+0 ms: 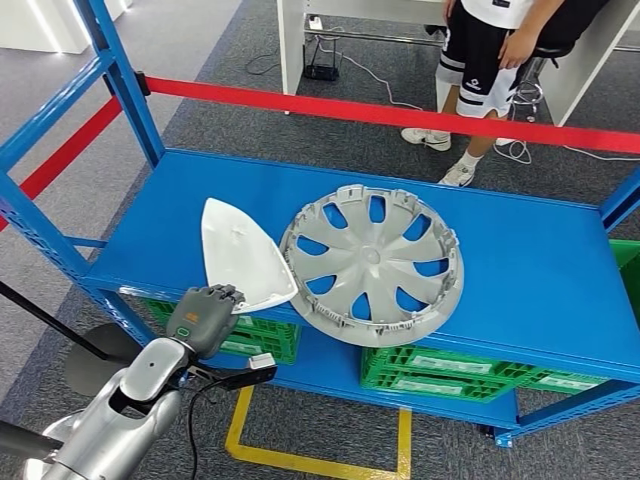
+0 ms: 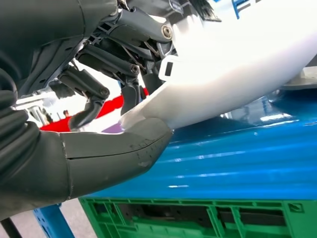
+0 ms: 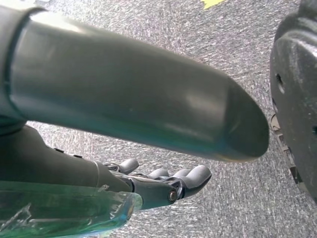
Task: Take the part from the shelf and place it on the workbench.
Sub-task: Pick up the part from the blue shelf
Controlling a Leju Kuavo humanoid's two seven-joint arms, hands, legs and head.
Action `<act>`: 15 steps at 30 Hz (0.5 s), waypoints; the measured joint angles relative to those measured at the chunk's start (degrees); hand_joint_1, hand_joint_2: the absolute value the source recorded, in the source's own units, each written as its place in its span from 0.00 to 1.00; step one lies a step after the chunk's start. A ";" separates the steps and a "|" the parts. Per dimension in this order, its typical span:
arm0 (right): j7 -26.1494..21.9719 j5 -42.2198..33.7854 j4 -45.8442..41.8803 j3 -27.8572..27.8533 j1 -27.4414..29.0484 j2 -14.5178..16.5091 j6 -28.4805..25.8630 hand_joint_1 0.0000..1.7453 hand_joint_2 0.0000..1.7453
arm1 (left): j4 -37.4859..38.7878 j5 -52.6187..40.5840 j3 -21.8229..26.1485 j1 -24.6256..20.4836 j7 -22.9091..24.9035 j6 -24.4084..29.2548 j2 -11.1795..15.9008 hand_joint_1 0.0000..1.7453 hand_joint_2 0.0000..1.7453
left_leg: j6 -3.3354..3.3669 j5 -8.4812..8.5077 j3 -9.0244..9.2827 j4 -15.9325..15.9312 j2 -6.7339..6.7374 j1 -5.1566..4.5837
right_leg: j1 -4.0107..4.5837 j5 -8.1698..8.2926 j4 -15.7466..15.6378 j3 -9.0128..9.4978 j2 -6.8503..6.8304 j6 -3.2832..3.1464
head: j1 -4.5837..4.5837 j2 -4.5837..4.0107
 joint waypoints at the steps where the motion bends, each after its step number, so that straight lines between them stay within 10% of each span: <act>1: 0.00 0.00 0.00 0.12 0.00 -0.01 0.00 0.00 0.00 | -0.11 -0.85 -0.01 -0.03 0.10 0.45 0.00 1.00 1.00 | 0.00 0.01 0.00 0.00 0.00 0.00 | 0.00 0.00 0.01 -0.01 0.00 0.00 | 0.00 0.00; 15: -0.04 0.00 0.01 0.80 0.07 -0.32 0.00 0.00 0.00 | -9.02 -11.45 -0.55 -0.11 2.43 5.32 0.62 1.00 1.00 | 0.02 0.03 -0.05 0.00 0.00 -0.01 | 0.00 0.00 0.04 -0.05 -0.01 0.00 | 0.01 0.00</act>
